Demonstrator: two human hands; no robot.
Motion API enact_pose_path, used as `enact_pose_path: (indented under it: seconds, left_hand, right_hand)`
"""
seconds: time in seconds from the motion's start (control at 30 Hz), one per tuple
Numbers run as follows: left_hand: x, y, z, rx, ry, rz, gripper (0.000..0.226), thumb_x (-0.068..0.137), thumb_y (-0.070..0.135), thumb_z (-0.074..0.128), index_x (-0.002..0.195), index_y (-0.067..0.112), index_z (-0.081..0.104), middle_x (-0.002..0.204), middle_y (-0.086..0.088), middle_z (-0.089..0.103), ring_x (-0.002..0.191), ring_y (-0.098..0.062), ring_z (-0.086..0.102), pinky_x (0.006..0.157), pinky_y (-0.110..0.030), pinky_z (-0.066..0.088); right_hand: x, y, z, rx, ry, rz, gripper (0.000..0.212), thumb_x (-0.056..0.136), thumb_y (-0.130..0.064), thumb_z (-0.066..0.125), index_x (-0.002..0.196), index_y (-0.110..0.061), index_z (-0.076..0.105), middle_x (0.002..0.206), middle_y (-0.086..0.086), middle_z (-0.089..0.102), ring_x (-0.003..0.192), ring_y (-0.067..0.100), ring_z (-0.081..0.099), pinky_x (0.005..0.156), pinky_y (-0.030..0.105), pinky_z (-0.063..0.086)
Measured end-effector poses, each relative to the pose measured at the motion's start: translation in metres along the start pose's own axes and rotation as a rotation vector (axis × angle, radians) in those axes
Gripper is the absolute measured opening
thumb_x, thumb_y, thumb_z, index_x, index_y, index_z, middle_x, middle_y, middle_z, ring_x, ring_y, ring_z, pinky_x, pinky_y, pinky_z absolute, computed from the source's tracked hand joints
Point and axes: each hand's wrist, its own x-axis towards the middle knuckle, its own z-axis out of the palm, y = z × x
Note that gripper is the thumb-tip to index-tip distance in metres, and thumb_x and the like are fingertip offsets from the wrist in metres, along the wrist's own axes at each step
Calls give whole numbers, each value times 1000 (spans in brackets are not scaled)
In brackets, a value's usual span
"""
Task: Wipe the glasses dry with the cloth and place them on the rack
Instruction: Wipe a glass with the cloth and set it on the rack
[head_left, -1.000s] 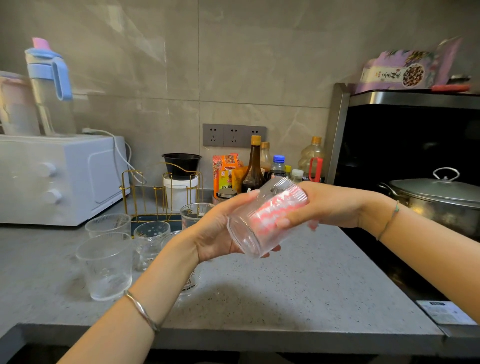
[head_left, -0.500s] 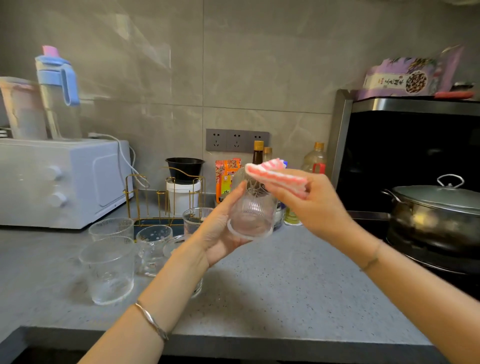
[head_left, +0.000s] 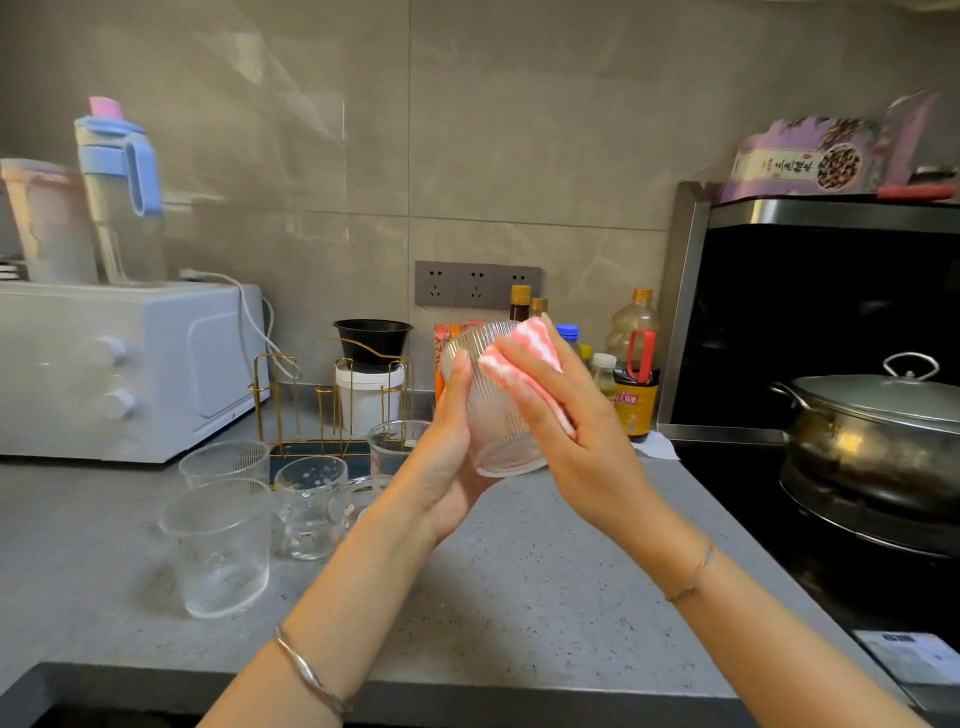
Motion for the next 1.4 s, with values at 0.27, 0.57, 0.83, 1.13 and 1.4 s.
enact_pose_path:
  seconds: [0.27, 0.57, 0.83, 1.13, 1.4]
  left_hand:
    - [4, 0, -3, -140, -25, -73, 82, 87, 74, 35, 132, 8, 57, 123, -18, 66, 115, -27, 63, 106, -42, 44]
    - [5, 8, 1, -372, -40, -182, 77, 83, 72, 50, 96, 0, 73, 105, -18, 71, 90, -29, 71, 80, -40, 57]
    - [2, 9, 13, -374, -58, -187, 69, 90, 65, 43, 97, 4, 75, 102, -14, 71, 90, -24, 71, 82, -35, 55]
    - [2, 10, 6, -425, -31, -167, 72, 88, 66, 47, 87, 0, 74, 84, -13, 73, 73, -22, 72, 75, -33, 58]
    - [-3, 5, 17, -372, -47, -142, 61, 96, 58, 42, 120, 6, 62, 113, -13, 70, 102, -22, 70, 84, -30, 56]
  right_hand:
    - [-12, -4, 7, -49, 255, -256, 37, 100, -11, 39, 134, -5, 51, 152, 10, 35, 145, 14, 23, 117, 29, 22]
    - [-24, 18, 10, -608, 155, -589, 40, 102, -26, 38, 142, -22, 36, 155, 5, 22, 147, 26, 18, 119, 47, 15]
    - [-14, 12, 7, -879, 192, -586, 51, 99, -27, 39, 148, -22, 25, 156, 6, 19, 148, 28, 13, 119, 49, 10]
    - [-30, 17, 19, -739, 192, -513, 46, 104, -28, 31, 148, -18, 23, 157, 3, 18, 148, 25, 10, 120, 43, 10]
    - [-14, 2, 8, -691, 263, -434, 47, 102, -25, 32, 147, -13, 28, 157, 12, 22, 148, 26, 12, 120, 42, 11]
